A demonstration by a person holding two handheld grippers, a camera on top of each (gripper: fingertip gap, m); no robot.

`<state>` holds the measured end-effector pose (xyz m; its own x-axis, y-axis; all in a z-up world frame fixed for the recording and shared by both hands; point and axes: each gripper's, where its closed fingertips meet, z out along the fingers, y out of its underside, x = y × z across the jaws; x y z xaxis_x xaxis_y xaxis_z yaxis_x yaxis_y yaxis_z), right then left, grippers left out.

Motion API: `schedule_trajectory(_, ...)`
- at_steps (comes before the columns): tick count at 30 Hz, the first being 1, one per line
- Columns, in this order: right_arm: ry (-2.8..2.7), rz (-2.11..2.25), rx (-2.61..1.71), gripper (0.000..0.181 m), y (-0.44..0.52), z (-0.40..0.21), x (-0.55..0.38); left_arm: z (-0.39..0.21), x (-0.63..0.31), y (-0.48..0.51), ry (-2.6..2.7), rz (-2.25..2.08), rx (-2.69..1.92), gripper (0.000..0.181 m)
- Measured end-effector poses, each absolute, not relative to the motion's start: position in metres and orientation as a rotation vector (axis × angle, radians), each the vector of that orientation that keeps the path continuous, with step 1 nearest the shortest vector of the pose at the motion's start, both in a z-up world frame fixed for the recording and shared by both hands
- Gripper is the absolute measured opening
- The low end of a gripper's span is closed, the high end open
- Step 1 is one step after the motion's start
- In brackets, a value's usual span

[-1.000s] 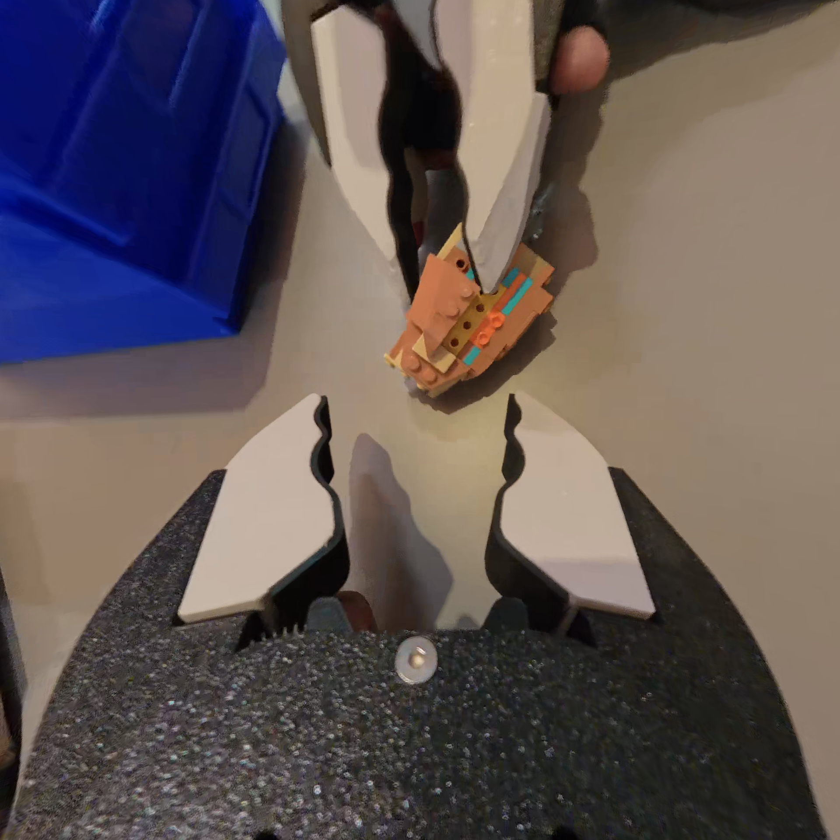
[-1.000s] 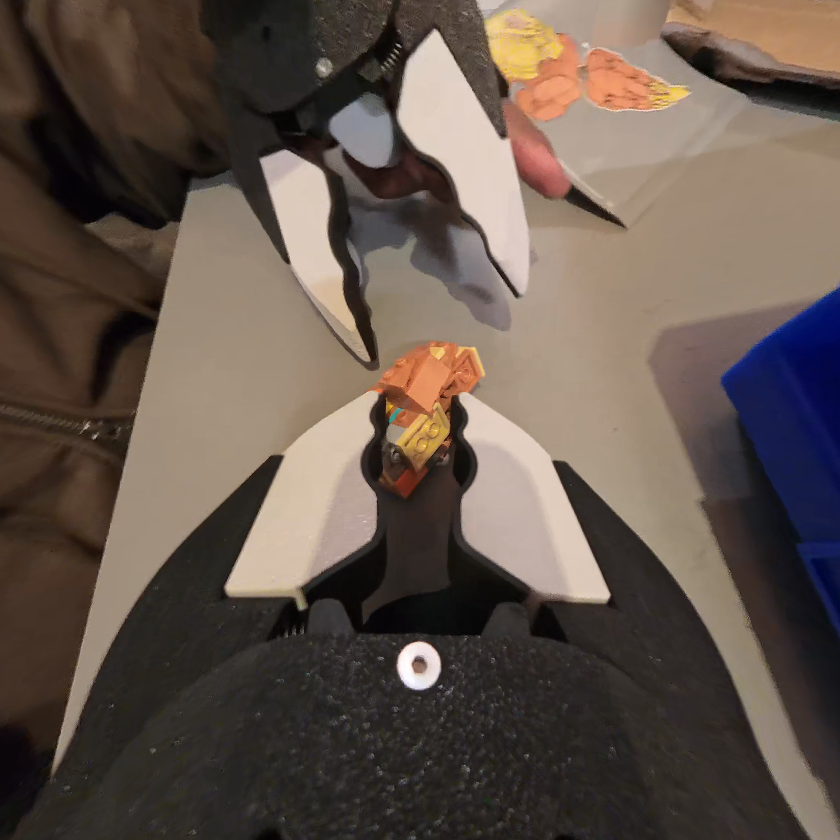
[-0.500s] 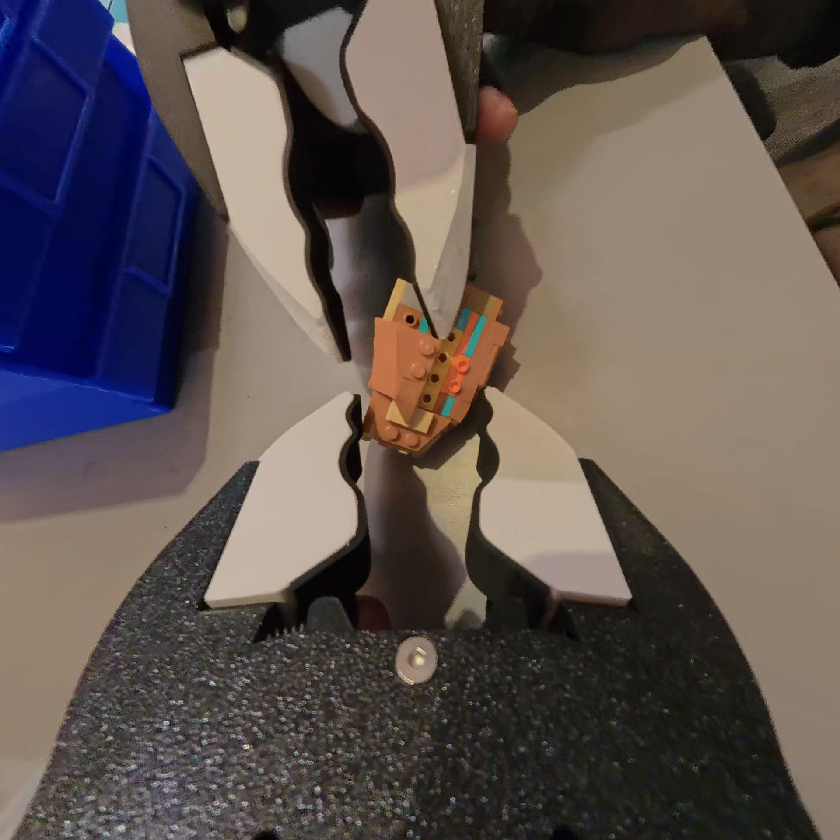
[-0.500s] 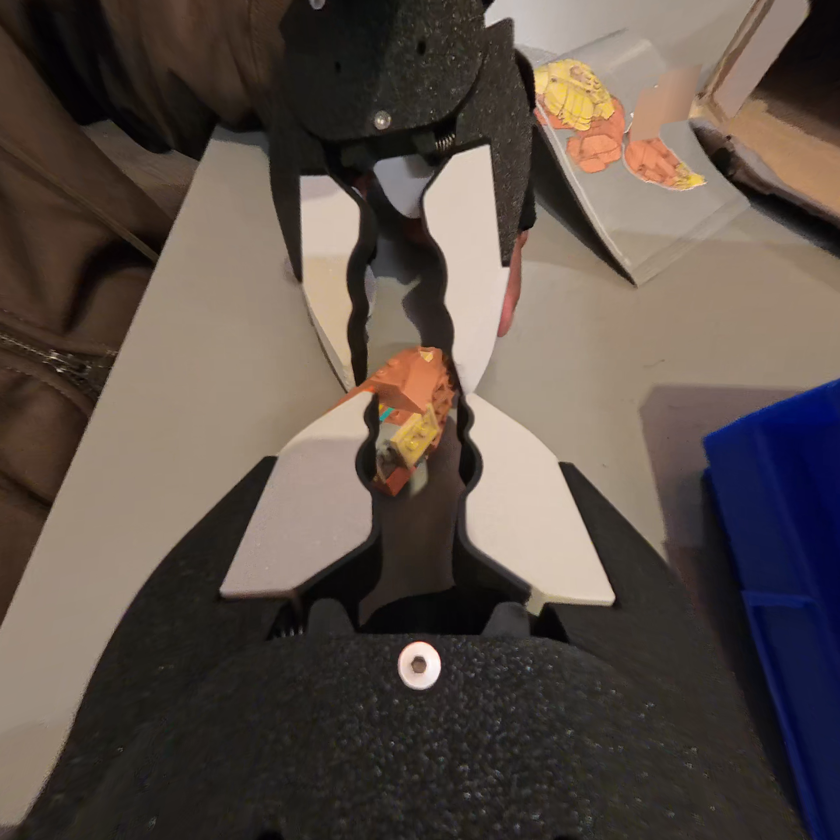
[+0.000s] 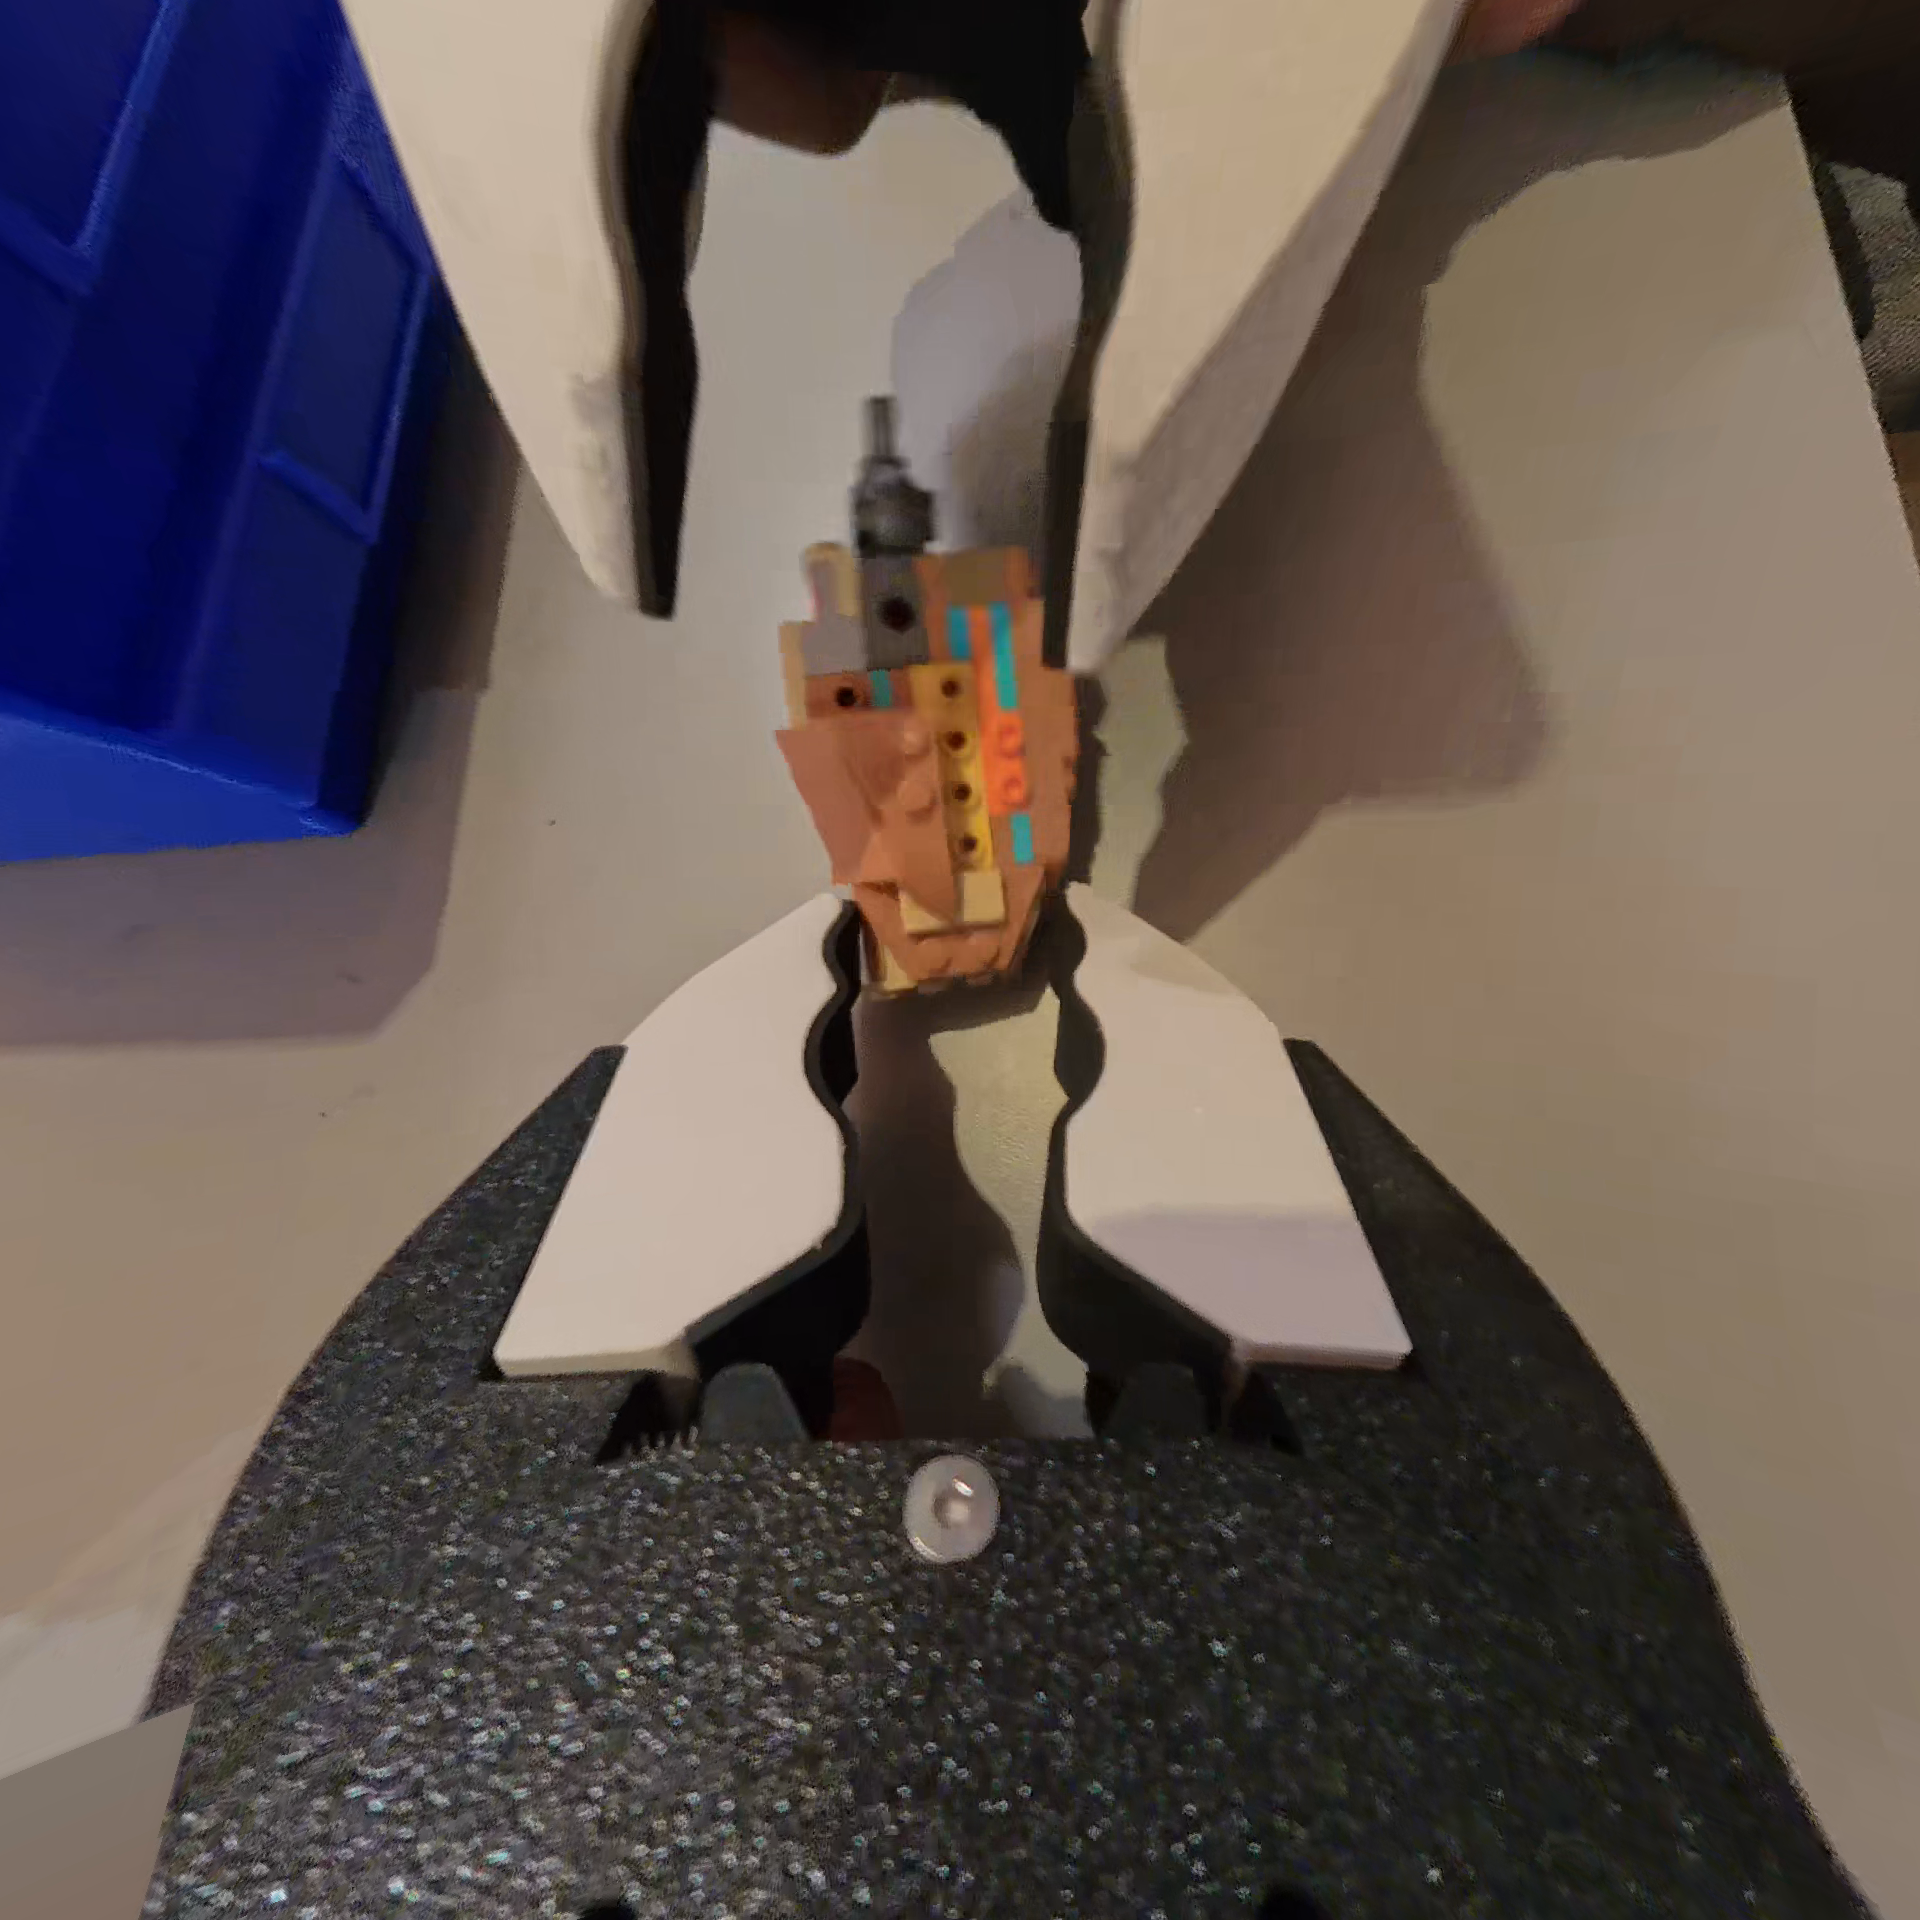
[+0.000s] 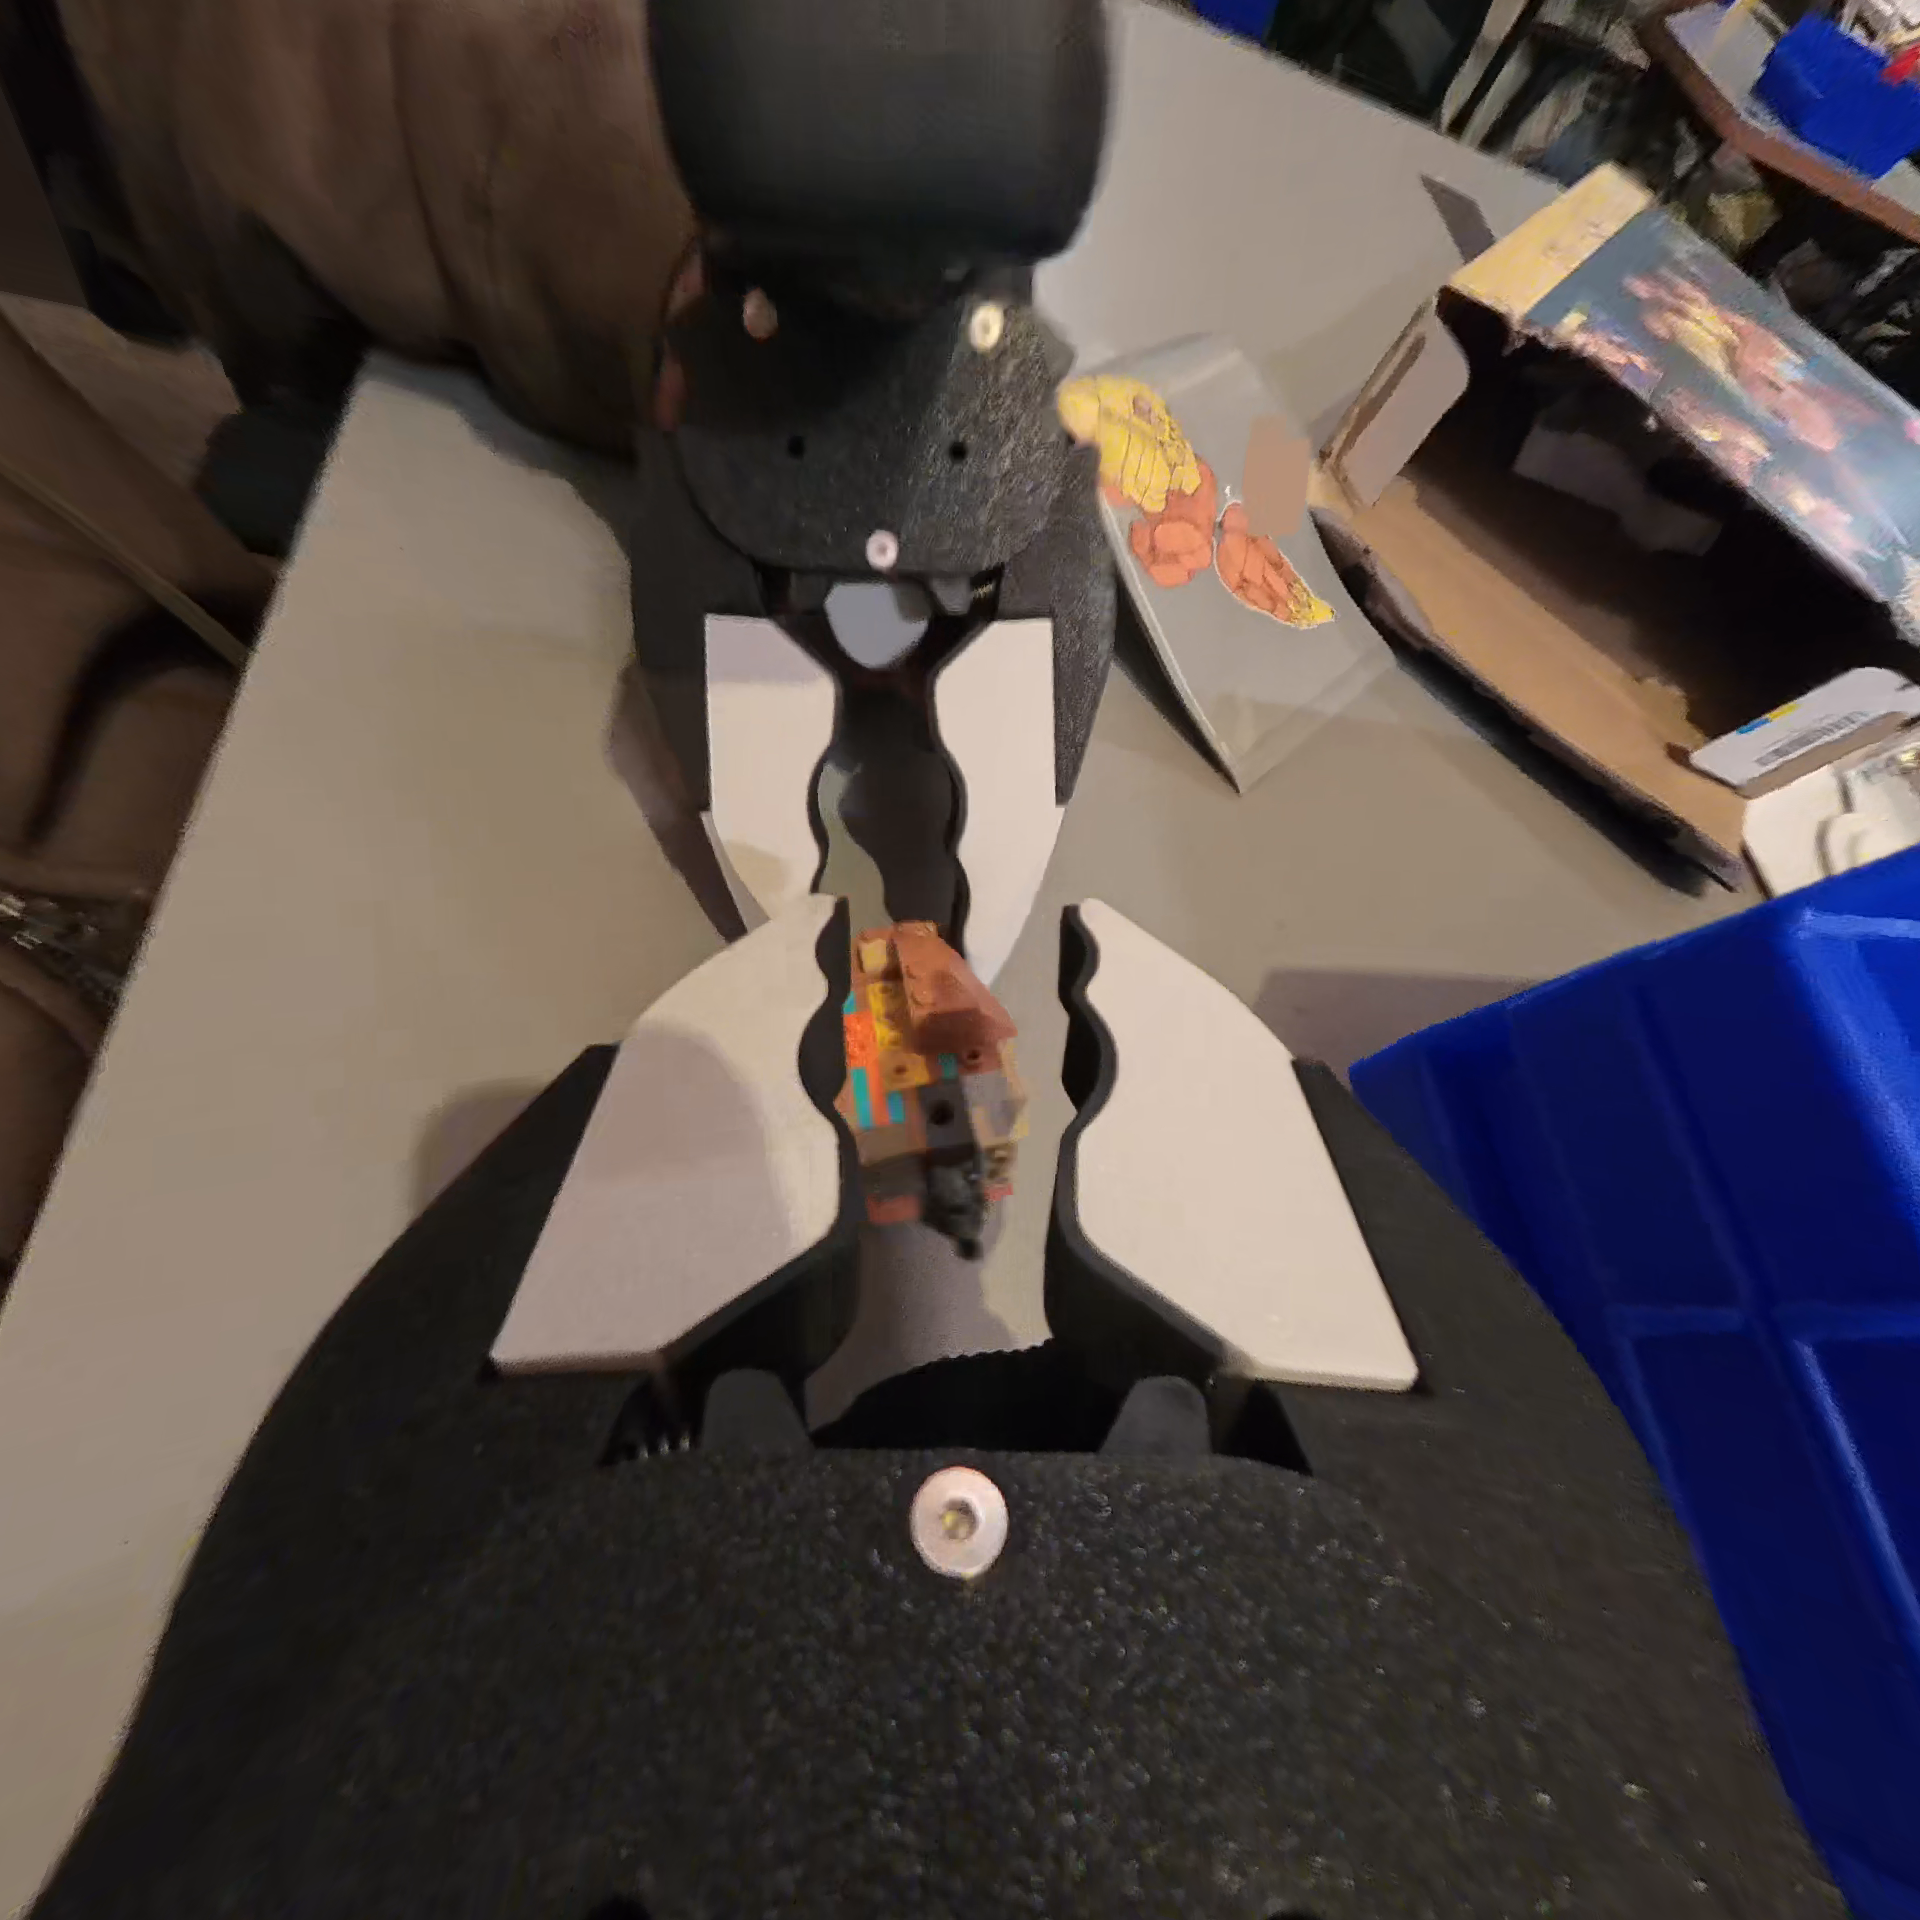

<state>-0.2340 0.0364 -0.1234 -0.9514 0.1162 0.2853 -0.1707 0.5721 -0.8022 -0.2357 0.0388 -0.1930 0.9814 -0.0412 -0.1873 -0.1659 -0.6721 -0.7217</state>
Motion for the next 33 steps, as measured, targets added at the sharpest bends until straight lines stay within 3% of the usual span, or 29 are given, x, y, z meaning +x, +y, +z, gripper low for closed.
schedule_trajectory(5,-2.570,0.830,0.165,0.046,0.045,-0.163,-0.246,-0.192,-0.236,0.041,0.135,0.192,-2.292,0.033)
schedule_trajectory(16,-2.651,0.798,0.366,0.046,0.057,-0.157,-0.251,-0.191,-0.237,0.041,0.144,0.205,-2.280,0.036)
schedule_trajectory(26,-2.492,0.402,0.786,0.043,0.059,-0.150,-0.278,-0.191,-0.240,0.040,0.125,0.205,-2.278,0.039)
schedule_trajectory(33,-2.558,0.249,0.807,0.043,0.054,-0.173,-0.281,-0.191,-0.248,0.033,0.092,0.243,-2.294,0.042)
